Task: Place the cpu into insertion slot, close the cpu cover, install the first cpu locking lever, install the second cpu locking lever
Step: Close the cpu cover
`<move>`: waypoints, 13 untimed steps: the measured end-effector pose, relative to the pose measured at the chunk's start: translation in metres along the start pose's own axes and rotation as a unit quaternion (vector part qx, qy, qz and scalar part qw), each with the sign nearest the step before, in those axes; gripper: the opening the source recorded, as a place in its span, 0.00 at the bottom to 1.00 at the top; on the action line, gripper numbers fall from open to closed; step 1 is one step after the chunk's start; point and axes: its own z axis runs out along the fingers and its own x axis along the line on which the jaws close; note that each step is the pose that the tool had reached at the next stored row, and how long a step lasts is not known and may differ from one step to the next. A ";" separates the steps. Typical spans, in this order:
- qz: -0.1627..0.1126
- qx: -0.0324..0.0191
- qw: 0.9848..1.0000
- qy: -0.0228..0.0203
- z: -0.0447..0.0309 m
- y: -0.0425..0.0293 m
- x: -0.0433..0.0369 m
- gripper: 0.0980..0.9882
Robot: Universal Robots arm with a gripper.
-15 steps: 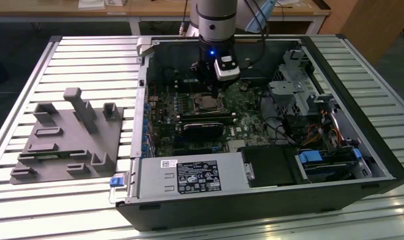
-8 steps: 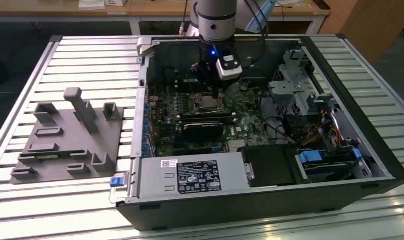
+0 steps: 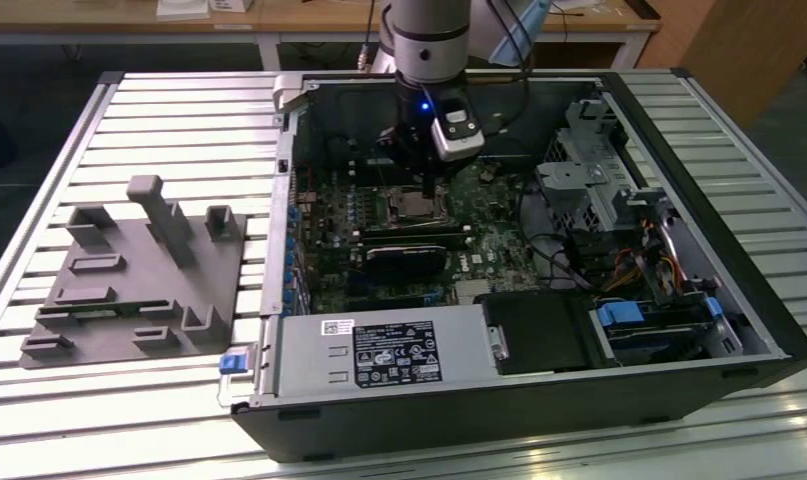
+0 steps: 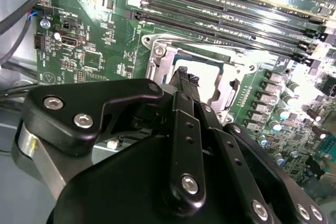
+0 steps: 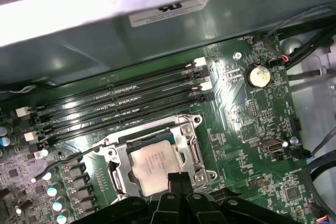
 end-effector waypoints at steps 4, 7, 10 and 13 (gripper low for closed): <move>0.000 -0.006 1.000 0.002 0.0011 -0.0006 0.0021 0.01; 0.000 -0.015 1.000 0.005 0.0021 -0.0008 0.0030 0.01; 0.000 -0.019 1.000 0.007 0.0031 -0.0008 0.0032 0.01; 0.000 -0.019 1.000 0.007 0.0039 -0.0009 0.0035 0.01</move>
